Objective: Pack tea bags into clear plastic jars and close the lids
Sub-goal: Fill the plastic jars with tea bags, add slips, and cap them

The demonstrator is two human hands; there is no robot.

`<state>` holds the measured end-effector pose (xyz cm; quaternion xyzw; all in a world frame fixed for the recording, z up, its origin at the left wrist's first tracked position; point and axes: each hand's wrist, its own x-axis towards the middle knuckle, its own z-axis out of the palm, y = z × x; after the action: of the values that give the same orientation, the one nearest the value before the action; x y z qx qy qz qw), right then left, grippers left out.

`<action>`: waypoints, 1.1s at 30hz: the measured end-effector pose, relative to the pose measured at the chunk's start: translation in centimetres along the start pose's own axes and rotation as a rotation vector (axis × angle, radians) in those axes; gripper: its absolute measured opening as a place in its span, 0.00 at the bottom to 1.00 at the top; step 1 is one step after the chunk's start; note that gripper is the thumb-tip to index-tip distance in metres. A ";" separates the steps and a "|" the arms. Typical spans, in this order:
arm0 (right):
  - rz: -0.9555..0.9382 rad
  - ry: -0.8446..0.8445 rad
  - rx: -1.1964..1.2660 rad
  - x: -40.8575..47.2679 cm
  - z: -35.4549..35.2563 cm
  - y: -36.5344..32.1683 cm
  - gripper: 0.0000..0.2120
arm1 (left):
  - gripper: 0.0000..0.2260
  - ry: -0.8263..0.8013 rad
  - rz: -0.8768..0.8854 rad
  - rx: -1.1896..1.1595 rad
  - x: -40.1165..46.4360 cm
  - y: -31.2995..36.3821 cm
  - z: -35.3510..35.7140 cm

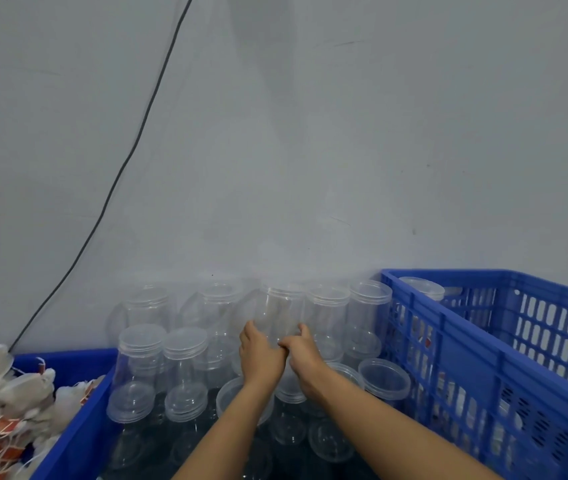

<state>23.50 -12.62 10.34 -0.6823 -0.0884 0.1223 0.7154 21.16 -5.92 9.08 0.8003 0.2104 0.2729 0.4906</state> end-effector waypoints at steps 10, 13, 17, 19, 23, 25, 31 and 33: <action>-0.207 -0.040 -0.031 -10.7 -1.9 -1.2 0.32 | 0.42 0.037 0.149 -0.089 -8.3 1.2 -3.6; -0.247 -0.058 0.015 -14.6 -2.3 0.3 0.31 | 0.42 0.054 0.211 -0.036 -11.9 0.3 -4.8; -0.242 -0.143 0.029 -18.4 -2.8 2.7 0.33 | 0.39 0.092 0.242 0.024 -16.4 -1.3 -6.3; -0.258 -0.163 0.058 -20.1 -2.8 3.8 0.36 | 0.37 0.107 0.246 0.024 -18.4 -2.1 -7.0; -0.352 -0.008 0.115 -21.9 -2.3 4.6 0.44 | 0.40 0.117 0.217 0.062 -21.5 -4.1 -8.3; -0.375 0.050 0.081 -22.3 -1.9 4.8 0.41 | 0.42 0.109 0.192 0.087 -22.9 -5.3 -8.7; -0.380 0.045 -0.093 -22.1 -1.1 6.8 0.29 | 0.47 0.003 0.164 0.112 -24.0 -8.0 -10.2; -0.420 0.028 -0.124 -21.8 -1.0 7.1 0.28 | 0.45 -0.027 0.145 0.116 -23.6 -8.3 -10.6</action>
<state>2.58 -19.76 4.12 -0.6933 -0.2261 -0.0445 0.6828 -4.18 -9.50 0.04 0.8441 0.1609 0.2844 0.4251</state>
